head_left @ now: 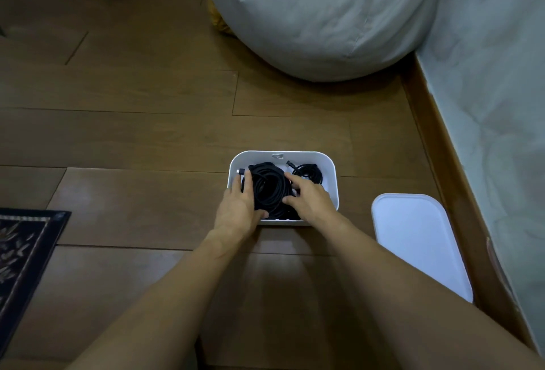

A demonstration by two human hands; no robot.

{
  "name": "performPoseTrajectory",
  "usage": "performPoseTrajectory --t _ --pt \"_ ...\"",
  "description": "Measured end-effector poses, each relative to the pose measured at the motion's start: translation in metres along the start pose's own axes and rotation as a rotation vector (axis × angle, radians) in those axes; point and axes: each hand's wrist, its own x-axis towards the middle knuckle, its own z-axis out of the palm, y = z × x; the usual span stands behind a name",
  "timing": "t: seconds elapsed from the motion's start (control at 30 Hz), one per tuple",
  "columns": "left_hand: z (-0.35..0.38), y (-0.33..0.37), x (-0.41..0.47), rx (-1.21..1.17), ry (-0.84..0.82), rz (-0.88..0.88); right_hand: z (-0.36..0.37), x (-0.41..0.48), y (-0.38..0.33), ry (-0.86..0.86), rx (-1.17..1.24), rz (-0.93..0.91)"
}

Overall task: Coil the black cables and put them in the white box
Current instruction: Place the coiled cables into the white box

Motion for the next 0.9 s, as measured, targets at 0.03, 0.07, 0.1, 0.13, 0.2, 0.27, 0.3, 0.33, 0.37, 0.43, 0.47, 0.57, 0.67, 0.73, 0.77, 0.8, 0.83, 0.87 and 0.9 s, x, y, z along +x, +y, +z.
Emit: performPoseTrajectory --t 0.03,0.07,0.1,0.13,0.2,0.27,0.3,0.33,0.37,0.43,0.47,0.57,0.67,0.73,0.77,0.8,0.83,0.87,0.9 --pt "0.0 -0.002 -0.007 -0.014 0.048 0.019 -0.005 -0.005 0.001 0.051 0.008 -0.006" --pt "-0.001 -0.004 -0.013 -0.023 0.1 0.042 -0.009 -0.01 0.005 0.121 0.015 -0.016" --pt "-0.001 -0.006 -0.018 -0.026 0.149 0.06 -0.014 -0.017 0.009 0.201 0.014 -0.034" --pt "-0.001 -0.008 -0.024 -0.028 0.189 0.063 -0.019 -0.024 0.014 0.284 -0.007 -0.052" --pt "-0.001 -0.012 -0.03 -0.074 0.222 0.034 -0.026 -0.04 0.03 0.393 -0.085 -0.047" --pt "0.002 -0.013 -0.036 -0.188 0.169 -0.046 -0.028 -0.056 0.049 0.403 -0.134 0.026" --pt "0.004 -0.013 -0.039 -0.247 0.14 -0.09 -0.028 -0.062 0.058 0.376 -0.114 0.061" --pt "0.006 -0.013 -0.042 -0.3 0.118 -0.127 -0.029 -0.068 0.064 0.326 -0.07 0.086" --pt "0.008 -0.013 -0.045 -0.341 0.109 -0.15 -0.029 -0.072 0.07 0.276 -0.017 0.096" --pt "0.013 -0.015 -0.048 -0.388 0.122 -0.155 -0.03 -0.078 0.075 0.186 0.077 0.136" --pt "0.015 -0.016 -0.049 -0.392 0.141 -0.152 -0.03 -0.08 0.074 0.155 0.118 0.15" --pt "0.017 -0.016 -0.046 -0.384 0.179 -0.14 -0.027 -0.079 0.073 0.116 0.23 0.132" --pt "0.017 -0.009 -0.038 -0.384 0.191 -0.117 -0.03 -0.07 0.075 0.108 0.234 0.155" --pt "0.018 -0.004 -0.028 -0.384 0.187 -0.113 -0.039 -0.065 0.077 0.105 0.266 0.154" --pt "0.019 0.0 -0.023 -0.385 0.18 -0.117 -0.045 -0.063 0.079 0.101 0.265 0.152" --pt "0.021 0.003 -0.018 -0.381 0.17 -0.127 -0.05 -0.063 0.082 0.095 0.242 0.16" --pt "0.023 0.005 -0.015 -0.376 0.16 -0.13 -0.053 -0.063 0.087 0.099 0.21 0.178" --pt "0.024 0.007 -0.013 -0.369 0.149 -0.136 -0.055 -0.066 0.094 0.114 0.149 0.219" --pt "0.026 0.007 -0.013 -0.371 0.138 -0.143 -0.055 -0.071 0.103 0.146 0.08 0.26"
